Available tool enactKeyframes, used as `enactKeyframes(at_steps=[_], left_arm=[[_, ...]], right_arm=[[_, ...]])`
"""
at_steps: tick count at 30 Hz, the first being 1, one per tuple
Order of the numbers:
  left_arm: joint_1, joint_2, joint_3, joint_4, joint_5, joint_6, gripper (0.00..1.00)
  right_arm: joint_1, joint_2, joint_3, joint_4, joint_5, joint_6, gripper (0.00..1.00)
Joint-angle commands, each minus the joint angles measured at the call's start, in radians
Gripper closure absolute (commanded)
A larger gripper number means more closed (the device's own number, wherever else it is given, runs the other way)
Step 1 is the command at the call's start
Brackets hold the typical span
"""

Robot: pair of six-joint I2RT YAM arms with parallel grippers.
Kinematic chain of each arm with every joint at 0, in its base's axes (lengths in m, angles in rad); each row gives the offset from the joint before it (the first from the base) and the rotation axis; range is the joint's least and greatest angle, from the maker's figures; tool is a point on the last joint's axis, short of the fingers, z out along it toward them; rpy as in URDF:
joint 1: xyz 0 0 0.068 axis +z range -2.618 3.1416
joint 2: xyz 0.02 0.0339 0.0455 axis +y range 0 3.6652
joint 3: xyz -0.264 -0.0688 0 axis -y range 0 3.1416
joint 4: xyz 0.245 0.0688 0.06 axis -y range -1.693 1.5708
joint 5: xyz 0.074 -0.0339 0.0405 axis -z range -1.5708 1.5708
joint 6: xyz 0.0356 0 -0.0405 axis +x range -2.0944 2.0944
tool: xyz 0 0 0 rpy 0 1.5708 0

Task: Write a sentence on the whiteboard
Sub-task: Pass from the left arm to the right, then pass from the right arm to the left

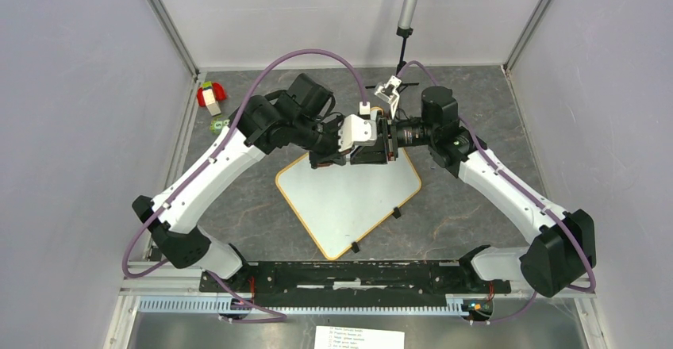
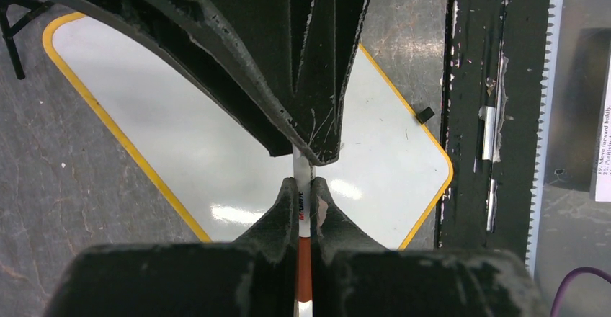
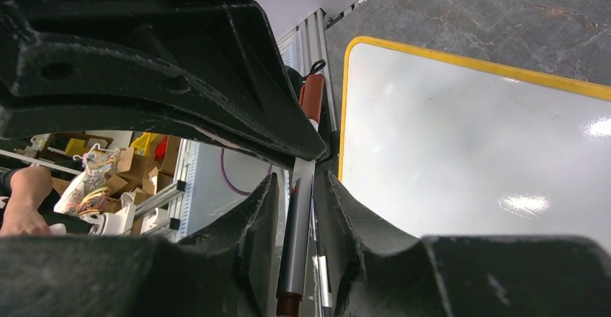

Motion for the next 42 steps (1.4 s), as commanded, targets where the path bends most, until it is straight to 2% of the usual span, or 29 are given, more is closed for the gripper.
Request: enactKeyframes(at_steps=[1,6,11,14,16,18,21,22,24,27,33,36,38,42], left_arm=[[-0.010,0.013,0.027,0.025,-0.013,-0.050,0.98],[-0.010,0.025,0.039,0.024,-0.020,-0.065,0.98],[-0.010,0.037,0.050,0.024,-0.018,-0.079,0.98],[-0.010,0.036,0.048,0.026,-0.014,-0.074,0.98],[-0.010,0.035,0.050,0.024,-0.015,-0.075,0.98],[-0.010,0.034,0.053,0.022,-0.033,-0.090,0.87],[-0.005,0.030,0.049,-0.012,-0.064,-0.094,0.52],[-0.001,0.020,0.031,-0.013,-0.069,-0.091,0.44],[0.019,-0.016,-0.017,0.001,-0.056,-0.081,0.34],[0.056,-0.063,-0.066,0.026,-0.033,-0.080,0.27],[0.073,-0.073,-0.099,0.007,-0.020,-0.059,0.28],[0.073,-0.067,-0.102,0.007,0.004,-0.050,0.32],[0.073,-0.063,-0.099,0.009,0.020,-0.045,0.37],[0.072,-0.047,-0.081,0.016,0.048,-0.052,0.62]], right_arm=[[0.010,-0.022,0.012,0.037,-0.011,0.004,0.67],[0.015,-0.023,0.006,0.034,-0.011,-0.006,0.74],[0.017,-0.021,0.006,0.023,-0.004,-0.018,0.73],[0.017,-0.019,0.013,0.023,0.001,-0.028,0.85],[0.017,-0.017,0.017,0.022,0.000,-0.035,1.00],[0.016,-0.016,0.028,-0.019,-0.002,-0.050,1.00],[0.004,-0.015,0.047,-0.051,-0.003,-0.083,1.00],[-0.004,-0.017,0.052,-0.059,-0.006,-0.089,1.00],[-0.016,-0.021,0.058,-0.067,-0.013,-0.097,1.00],[-0.019,-0.032,0.058,-0.066,-0.018,-0.102,1.00],[-0.019,-0.046,0.044,-0.026,-0.044,-0.072,1.00],[-0.019,-0.059,0.014,0.058,-0.058,-0.018,1.00],[-0.020,-0.066,-0.005,0.100,-0.069,0.017,1.00],[-0.018,-0.070,-0.022,0.116,-0.075,0.025,1.00]])
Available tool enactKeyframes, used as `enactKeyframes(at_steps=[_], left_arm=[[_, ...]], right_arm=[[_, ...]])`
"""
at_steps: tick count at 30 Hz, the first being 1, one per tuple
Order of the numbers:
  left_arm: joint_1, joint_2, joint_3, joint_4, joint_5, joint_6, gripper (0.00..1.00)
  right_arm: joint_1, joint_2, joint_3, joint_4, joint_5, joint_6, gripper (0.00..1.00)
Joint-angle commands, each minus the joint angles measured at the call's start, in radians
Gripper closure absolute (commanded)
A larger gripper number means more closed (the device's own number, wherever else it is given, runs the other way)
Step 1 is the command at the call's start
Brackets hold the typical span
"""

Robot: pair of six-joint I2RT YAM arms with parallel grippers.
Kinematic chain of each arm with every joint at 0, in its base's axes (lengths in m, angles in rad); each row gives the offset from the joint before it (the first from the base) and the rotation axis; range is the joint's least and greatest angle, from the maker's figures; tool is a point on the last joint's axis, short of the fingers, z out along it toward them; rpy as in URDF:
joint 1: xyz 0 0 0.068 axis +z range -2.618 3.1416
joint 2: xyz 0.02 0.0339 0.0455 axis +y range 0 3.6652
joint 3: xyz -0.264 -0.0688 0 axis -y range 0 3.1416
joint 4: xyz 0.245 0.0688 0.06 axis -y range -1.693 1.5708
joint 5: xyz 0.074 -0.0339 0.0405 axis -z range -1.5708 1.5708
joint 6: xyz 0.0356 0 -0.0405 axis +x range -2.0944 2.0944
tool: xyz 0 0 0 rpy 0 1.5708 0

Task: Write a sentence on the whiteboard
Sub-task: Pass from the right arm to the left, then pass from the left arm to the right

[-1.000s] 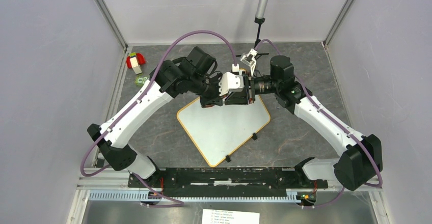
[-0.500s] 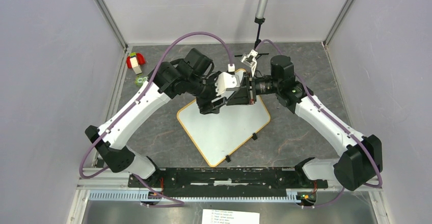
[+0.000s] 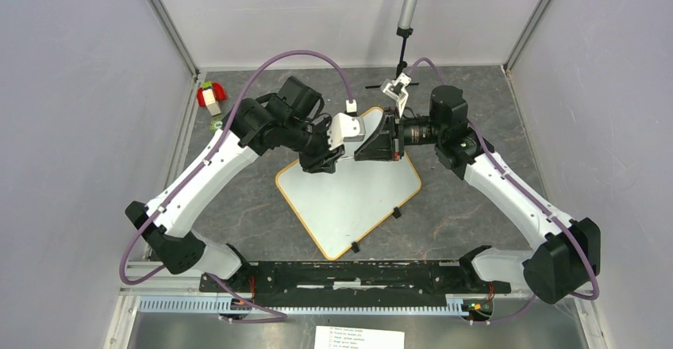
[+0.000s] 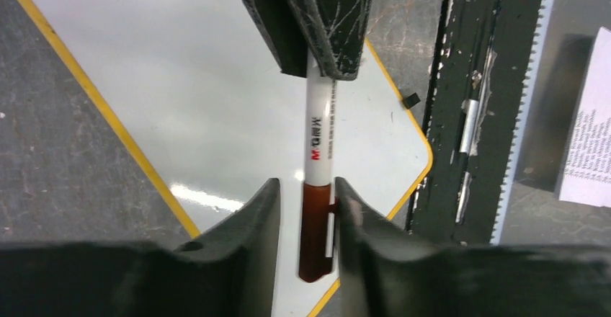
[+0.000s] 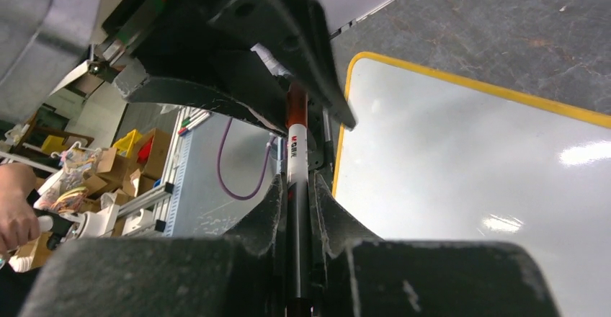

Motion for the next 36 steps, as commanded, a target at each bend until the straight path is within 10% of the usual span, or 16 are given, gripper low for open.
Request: enactKeyframes(at_steps=[1,9,36], left_arm=[[0.000,0.006,0.024,0.017,0.050,0.023,0.71],[-0.002,0.034,0.051,0.008,0.102,0.033,0.97],[-0.020,0.088,0.098,-0.061,0.133,0.045,0.98]], right_arm=[[0.004,-0.030,-0.019,0.081,-0.046,0.038,1.00],[0.007,-0.024,-0.018,0.039,-0.019,-0.014,0.81],[0.038,-0.003,0.031,-0.035,-0.005,-0.059,0.61]])
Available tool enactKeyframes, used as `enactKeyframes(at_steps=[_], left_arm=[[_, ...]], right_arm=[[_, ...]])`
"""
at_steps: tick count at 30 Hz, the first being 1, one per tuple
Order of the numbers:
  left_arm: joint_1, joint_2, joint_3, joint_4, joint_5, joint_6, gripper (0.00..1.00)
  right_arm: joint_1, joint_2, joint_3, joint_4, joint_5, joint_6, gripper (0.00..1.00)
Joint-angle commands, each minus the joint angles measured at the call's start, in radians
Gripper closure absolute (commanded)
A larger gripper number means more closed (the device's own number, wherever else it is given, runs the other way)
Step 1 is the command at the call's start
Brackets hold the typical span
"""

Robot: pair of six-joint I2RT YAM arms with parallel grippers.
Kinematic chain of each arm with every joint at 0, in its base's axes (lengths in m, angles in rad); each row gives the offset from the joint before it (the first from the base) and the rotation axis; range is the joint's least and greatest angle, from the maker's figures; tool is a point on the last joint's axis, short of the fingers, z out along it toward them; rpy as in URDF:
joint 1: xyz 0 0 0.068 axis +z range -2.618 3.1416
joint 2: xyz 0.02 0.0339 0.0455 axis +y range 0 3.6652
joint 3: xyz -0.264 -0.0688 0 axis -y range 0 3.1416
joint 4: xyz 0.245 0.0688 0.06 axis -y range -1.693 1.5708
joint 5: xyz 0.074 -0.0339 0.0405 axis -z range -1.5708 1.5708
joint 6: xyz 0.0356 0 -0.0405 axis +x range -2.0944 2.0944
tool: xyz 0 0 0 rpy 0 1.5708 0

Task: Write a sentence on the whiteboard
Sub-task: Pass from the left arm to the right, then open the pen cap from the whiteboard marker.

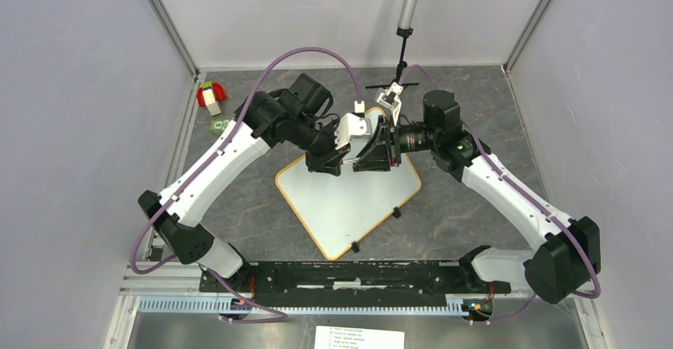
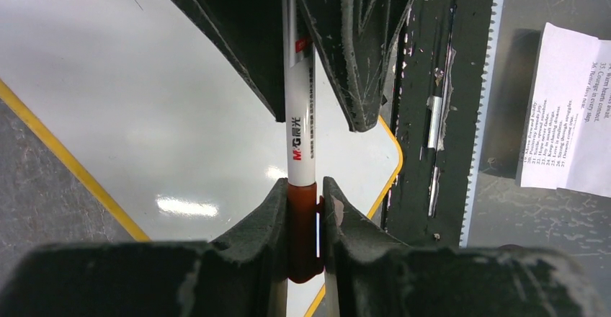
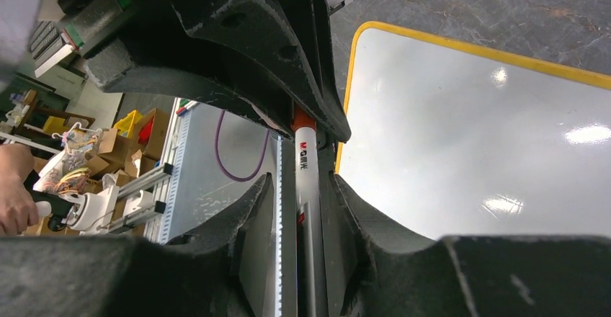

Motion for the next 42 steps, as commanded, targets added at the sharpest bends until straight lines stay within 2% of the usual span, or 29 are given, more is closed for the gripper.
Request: enactKeyframes(at_steps=[1,11,13,19,21,22,26,31,35,38,42], left_arm=[[-0.013,0.004,0.036,0.005,0.027,0.033,0.98],[-0.018,-0.007,0.023,0.003,0.026,0.026,0.98],[-0.021,-0.005,0.022,0.003,0.020,0.025,0.98],[-0.021,0.003,0.033,0.005,0.006,0.016,0.98],[-0.021,0.006,0.033,0.005,0.003,0.010,0.98],[-0.020,0.005,0.031,0.005,0.001,0.005,0.98],[-0.017,-0.016,-0.004,0.004,-0.023,-0.004,0.98],[0.012,-0.075,-0.078,0.011,-0.034,-0.002,0.98],[0.047,-0.108,-0.101,-0.017,-0.047,0.022,0.98],[0.100,-0.122,-0.077,-0.055,-0.047,0.046,0.98],[0.253,-0.160,-0.051,-0.043,0.006,0.022,0.98]], right_arm=[[0.006,-0.002,0.047,0.058,-0.013,0.030,0.61],[0.004,0.003,0.061,0.056,0.019,0.030,0.60],[0.004,0.004,0.061,0.055,0.018,0.030,0.62],[0.004,-0.003,0.054,0.050,0.015,0.016,0.87],[0.005,-0.005,0.057,0.037,0.018,0.000,0.98],[0.004,-0.005,0.063,0.026,0.021,-0.009,1.00],[-0.023,0.000,0.101,-0.019,0.028,-0.043,1.00],[-0.112,0.009,0.160,-0.067,0.003,-0.073,1.00],[-0.171,0.020,0.229,-0.203,-0.009,-0.181,1.00],[-0.211,0.037,0.302,-0.362,-0.006,-0.306,1.00],[-0.238,0.028,0.320,-0.438,0.008,-0.384,1.00]])
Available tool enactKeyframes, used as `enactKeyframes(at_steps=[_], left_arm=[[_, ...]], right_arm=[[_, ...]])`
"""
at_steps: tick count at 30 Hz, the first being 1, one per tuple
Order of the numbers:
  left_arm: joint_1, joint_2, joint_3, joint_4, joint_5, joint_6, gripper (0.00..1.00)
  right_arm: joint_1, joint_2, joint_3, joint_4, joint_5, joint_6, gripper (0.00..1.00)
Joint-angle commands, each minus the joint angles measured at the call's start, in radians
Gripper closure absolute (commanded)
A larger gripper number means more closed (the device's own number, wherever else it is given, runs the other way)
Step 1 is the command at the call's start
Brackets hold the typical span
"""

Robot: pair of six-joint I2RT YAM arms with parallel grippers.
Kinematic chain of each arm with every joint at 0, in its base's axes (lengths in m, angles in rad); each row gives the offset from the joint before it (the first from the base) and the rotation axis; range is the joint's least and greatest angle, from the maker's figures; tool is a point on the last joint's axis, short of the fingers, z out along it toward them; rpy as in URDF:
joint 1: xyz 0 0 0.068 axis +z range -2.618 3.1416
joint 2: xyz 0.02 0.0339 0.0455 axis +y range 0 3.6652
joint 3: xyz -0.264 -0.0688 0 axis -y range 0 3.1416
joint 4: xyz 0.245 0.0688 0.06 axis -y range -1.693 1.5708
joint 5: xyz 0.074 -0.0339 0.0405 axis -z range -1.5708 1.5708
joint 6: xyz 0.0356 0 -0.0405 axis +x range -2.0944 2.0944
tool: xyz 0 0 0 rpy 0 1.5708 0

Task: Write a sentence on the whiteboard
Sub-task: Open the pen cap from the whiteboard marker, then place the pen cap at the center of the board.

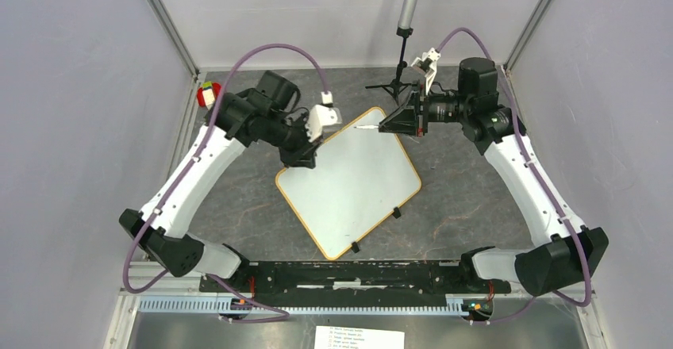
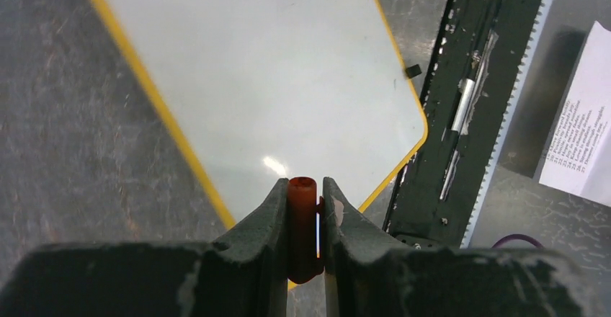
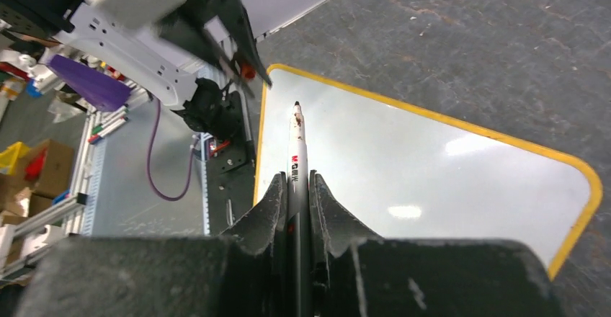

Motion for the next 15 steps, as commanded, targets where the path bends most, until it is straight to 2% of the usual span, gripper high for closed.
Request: enactKeyframes(at_steps=[1,3,7,10,15], left_arm=[[0.184,-0.072,0.030,0.012,0.063,-0.020,0.98],[0.290,-0.096,-0.011,0.102,0.031,-0.108,0.98],[0.494,-0.146,-0.185,0.285,-0.068,-0.245,0.98],[0.613,-0.117,-0.292,0.334,-0.090,-0.238,0.97],[0.706,-0.012,-0.454,0.411,-0.154,-0.151,0.97]], right_arm=[[-0.013,-0.018,0.036,-0.123,0.019,-0.146,1.00],[-0.014,-0.035,0.016,-0.117,0.030,-0.156,1.00],[-0.013,-0.063,-0.004,-0.116,0.046,-0.199,1.00],[-0.013,-0.063,0.002,-0.147,0.057,-0.235,1.00],[-0.011,-0.071,-0.019,-0.184,0.087,-0.281,1.00]])
